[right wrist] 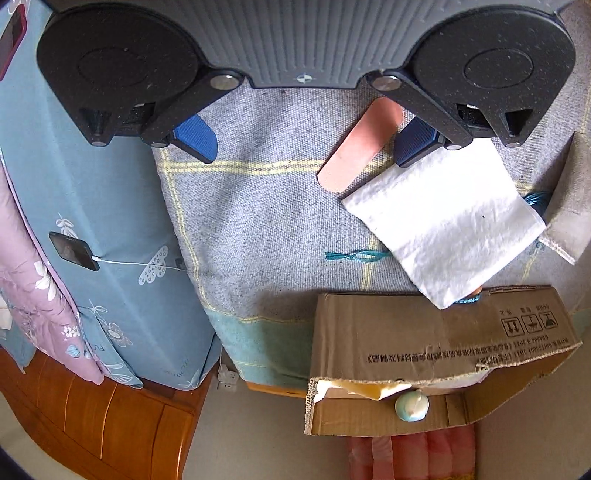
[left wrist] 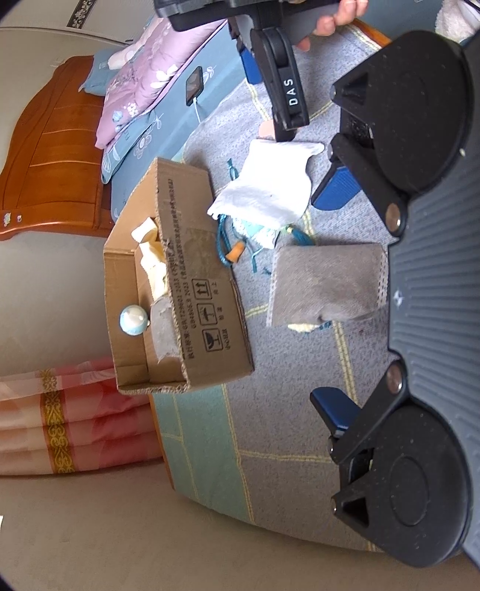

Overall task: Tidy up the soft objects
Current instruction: 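Grasp the second grey pouch with the left gripper while the right gripper moves to the pink strip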

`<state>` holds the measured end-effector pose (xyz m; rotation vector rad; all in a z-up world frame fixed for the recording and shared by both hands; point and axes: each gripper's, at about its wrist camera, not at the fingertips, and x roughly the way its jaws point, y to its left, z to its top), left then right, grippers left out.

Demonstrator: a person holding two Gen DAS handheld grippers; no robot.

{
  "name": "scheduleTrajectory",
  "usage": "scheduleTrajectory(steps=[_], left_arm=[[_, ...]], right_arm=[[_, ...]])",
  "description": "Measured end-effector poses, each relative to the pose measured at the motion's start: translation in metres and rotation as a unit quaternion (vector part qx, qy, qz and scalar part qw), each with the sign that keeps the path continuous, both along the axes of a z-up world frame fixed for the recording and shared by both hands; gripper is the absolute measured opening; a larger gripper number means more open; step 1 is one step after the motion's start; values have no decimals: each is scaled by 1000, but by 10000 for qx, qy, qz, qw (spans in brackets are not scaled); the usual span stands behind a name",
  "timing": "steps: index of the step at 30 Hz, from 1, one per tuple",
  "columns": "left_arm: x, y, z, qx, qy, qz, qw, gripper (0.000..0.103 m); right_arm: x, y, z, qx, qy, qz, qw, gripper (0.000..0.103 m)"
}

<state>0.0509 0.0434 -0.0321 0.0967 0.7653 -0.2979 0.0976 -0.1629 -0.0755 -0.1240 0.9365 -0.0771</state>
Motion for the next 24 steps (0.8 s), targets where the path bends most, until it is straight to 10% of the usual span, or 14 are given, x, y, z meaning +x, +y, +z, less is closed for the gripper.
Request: scheduleTrajectory(steps=[24], left_arm=[[12,-21,-36,317,-70,229,9992,91]], right_arm=[[-20,-21,2,-135,-75,49,9999,103]])
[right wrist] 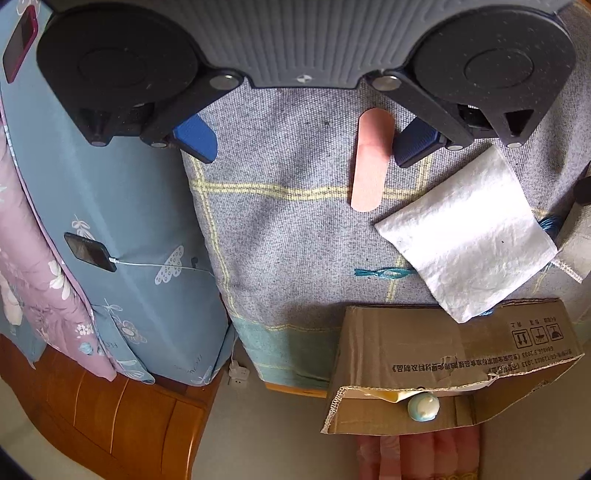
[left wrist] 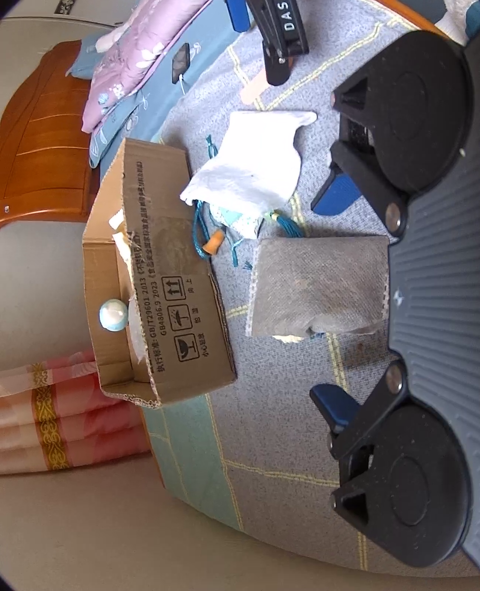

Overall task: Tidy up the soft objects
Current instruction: 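Grasp the second grey pouch with the left gripper while the right gripper moves to the pink strip, then close the right gripper on the pink strip while the left gripper holds the pouch, then carry the grey pouch into the box and open the left gripper while the right gripper carries the pink strip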

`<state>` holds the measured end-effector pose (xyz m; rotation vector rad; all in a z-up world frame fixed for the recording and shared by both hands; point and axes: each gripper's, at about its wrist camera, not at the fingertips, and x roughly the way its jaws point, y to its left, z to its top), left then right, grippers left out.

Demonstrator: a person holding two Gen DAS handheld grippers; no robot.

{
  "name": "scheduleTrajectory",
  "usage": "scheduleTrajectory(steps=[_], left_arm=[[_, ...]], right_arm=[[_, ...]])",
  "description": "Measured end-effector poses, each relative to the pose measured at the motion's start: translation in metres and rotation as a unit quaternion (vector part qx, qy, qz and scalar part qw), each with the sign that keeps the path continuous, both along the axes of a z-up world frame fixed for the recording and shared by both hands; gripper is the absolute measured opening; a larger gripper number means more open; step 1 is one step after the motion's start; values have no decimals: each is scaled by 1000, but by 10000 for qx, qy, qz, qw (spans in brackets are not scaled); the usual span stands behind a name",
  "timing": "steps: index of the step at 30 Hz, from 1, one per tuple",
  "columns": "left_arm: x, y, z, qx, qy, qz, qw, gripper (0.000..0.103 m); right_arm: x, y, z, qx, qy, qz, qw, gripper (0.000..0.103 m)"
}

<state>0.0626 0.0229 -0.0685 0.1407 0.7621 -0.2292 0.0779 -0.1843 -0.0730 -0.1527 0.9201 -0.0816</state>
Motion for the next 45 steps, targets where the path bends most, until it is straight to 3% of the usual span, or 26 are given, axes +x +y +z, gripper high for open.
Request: scheduleTrajectory(steps=[3,8,15,19,26,29,32,36,45], left_arm=[[-1,-3,-1,110,-54,26,9999,78],[-2,-10,-3,170,-57,-41,9998,72],[-1,-10,-1,106,-27,-106,9999,49],[-3,-7,2,37,33,-109,9999,47],[-3,-9,1,47,47,-94,9999,47],[-2,-8,1,21,63,-100,9999,47],[-2,-6,2,-20,86,-96,9999,46],[-2,-6,5,-65,122,-139,9998,45],[-8,-6,14,-130,189,-334,9992,43]], right_arm=[[-1,-4,-1,96,-30,19,9999,103],[-3,-6,-2,156,-96,81,9998,103],[-5,-4,-3,128,-168,213,9996,103],[-8,0,-2,198,-234,364,9989,102],[-19,15,0,258,-476,869,9947,71],[-20,18,1,292,-518,914,9940,62],[-19,18,2,381,-519,930,9936,42],[-20,22,2,158,-536,927,9941,26],[-20,20,3,87,-461,843,9953,23]])
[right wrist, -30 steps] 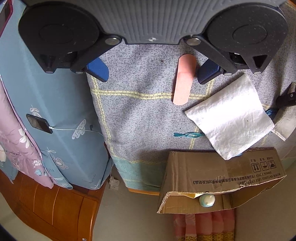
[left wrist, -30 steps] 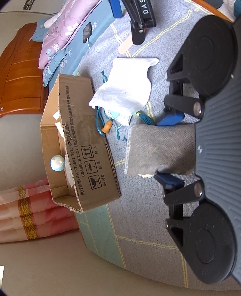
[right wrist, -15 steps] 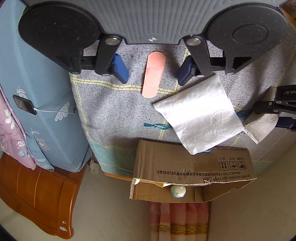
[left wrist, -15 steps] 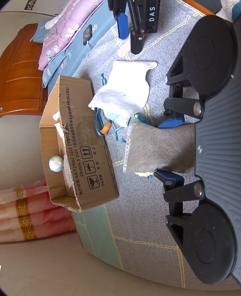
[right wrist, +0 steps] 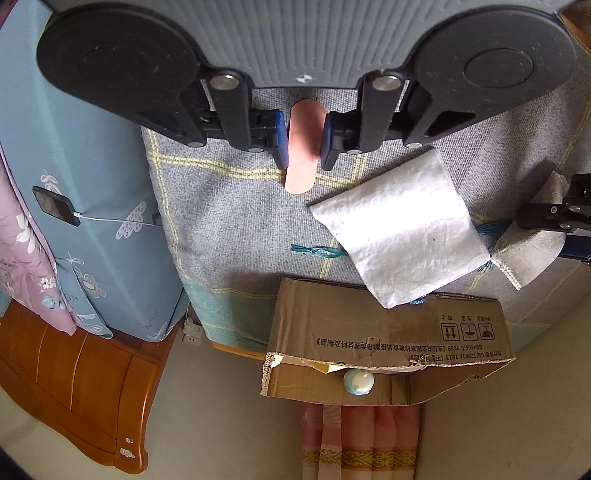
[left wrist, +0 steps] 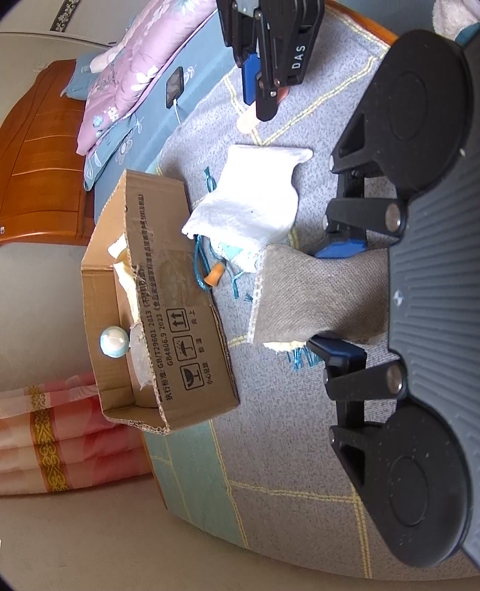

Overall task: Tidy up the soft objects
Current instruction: 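Carry the grey pouch into the box and open the left gripper while the right gripper carries the pink strip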

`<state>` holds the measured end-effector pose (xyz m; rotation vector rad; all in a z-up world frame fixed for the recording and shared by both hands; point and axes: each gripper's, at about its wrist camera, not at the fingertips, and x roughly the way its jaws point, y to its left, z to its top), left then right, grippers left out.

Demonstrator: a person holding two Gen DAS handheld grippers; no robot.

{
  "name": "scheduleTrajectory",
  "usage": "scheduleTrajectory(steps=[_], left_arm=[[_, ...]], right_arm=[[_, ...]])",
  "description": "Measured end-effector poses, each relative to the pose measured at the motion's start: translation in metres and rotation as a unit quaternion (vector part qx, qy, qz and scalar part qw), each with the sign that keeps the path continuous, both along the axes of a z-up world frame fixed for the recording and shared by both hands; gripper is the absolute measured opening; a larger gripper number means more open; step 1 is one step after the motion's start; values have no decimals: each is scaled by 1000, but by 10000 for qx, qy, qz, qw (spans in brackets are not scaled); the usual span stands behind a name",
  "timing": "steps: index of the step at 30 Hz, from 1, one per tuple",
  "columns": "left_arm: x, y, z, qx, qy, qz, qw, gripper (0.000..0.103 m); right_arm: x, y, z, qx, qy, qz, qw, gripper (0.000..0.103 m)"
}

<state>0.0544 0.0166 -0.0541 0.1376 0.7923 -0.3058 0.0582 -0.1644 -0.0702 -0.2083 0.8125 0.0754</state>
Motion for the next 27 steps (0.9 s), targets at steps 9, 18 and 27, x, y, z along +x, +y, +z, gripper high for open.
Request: scheduleTrajectory(steps=[9,18,27], left_arm=[[-4,-1,0,-20,107,-74,9999,43],[-5,-5,-5,45,203,-60,9998,45],[-4,-5,-5,3,245,-29,9997,43]], right_arm=[[-1,4,-1,-54,-28,12,10000,24],[-5,4,1,-73,51,24,10000,37],[-4,7,0,-43,40,-60,10000,28]])
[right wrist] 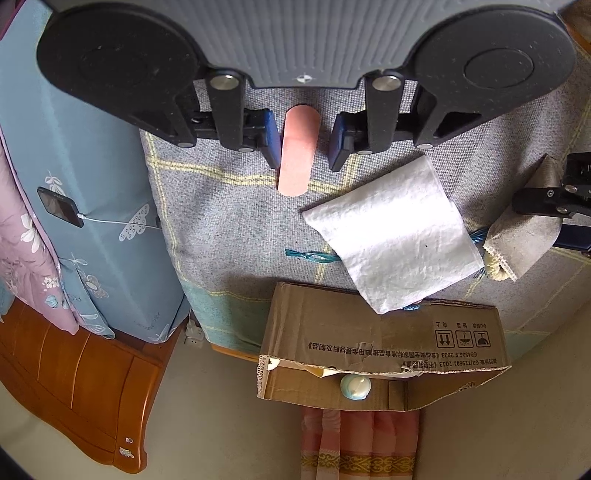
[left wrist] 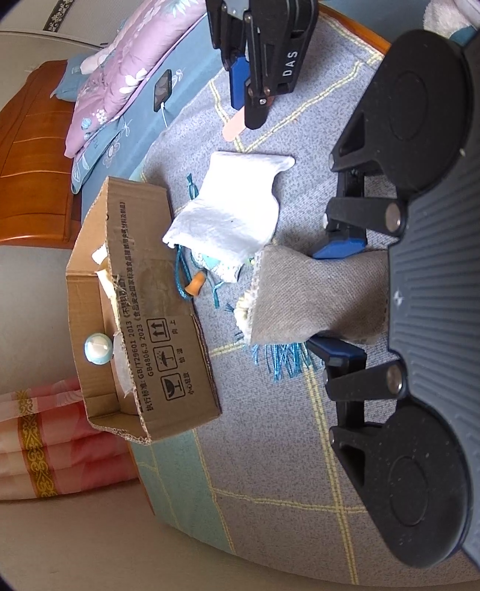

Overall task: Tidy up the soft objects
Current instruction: 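Carry the grey pouch into the box and open the left gripper while the right gripper carries the pink strip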

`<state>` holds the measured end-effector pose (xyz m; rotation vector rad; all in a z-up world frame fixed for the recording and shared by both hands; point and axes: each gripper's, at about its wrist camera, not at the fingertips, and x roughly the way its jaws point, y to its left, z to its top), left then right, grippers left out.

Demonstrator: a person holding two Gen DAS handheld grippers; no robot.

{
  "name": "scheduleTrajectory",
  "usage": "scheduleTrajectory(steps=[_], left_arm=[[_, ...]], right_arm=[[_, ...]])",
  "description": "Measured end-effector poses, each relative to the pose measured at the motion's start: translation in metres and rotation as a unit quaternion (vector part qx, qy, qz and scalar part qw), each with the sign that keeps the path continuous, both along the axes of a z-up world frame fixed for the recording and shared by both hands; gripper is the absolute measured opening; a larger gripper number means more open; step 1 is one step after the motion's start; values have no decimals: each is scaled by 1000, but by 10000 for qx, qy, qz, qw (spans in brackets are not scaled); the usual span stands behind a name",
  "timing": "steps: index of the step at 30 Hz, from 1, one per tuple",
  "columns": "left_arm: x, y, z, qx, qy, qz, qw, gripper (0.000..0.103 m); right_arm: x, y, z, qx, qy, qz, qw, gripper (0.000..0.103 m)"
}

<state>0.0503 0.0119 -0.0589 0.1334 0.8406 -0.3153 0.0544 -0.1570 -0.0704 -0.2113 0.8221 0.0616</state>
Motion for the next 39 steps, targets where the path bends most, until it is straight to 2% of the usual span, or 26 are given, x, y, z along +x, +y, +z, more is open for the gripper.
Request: scheduleTrajectory(steps=[2,4,13,17,18,20,21,22,24,28,31,36,39], left_arm=[[0,1,2,-37,7,-27,10000,40],[-1,2,4,-59,13,-58,10000,36],[-2,7,30,-203,28,-380,9991,35],[1,12,46,-182,-174,-416,9988,35],[2,12,47,-145,-207,-417,9988,38],[3,12,44,-142,-134,-381,9991,63],[2,11,40,-174,-100,-328,9993,82],[1,12,37,-233,-86,-285,9993,87],[0,14,29,-516,-18,-259,9983,87],[-1,23,13,-942,-129,-163,9953,95],[2,27,4,-926,-25,-7,9957,95],[-4,13,0,-207,-283,120,9993,91],[-11,5,0,-117,-410,-97,9990,80]], right_arm=[[0,-3,1,29,8,-53,10000,24],[1,-5,2,104,16,-76,9999,23],[-2,-10,16,215,-84,99,9997,23],[-2,-14,26,240,-147,182,9994,23],[-1,-14,26,209,-161,183,9995,23],[-1,-14,26,172,-180,168,9995,23],[-2,-15,26,193,-171,164,9995,23],[-2,-15,25,223,-162,156,9995,23],[-3,-15,23,257,-143,154,9995,23],[-3,-13,22,266,-133,186,9994,23],[-4,-13,24,281,-177,218,9992,23],[-2,-15,22,312,-167,210,9992,23],[-2,-16,21,325,-151,219,9991,23]])
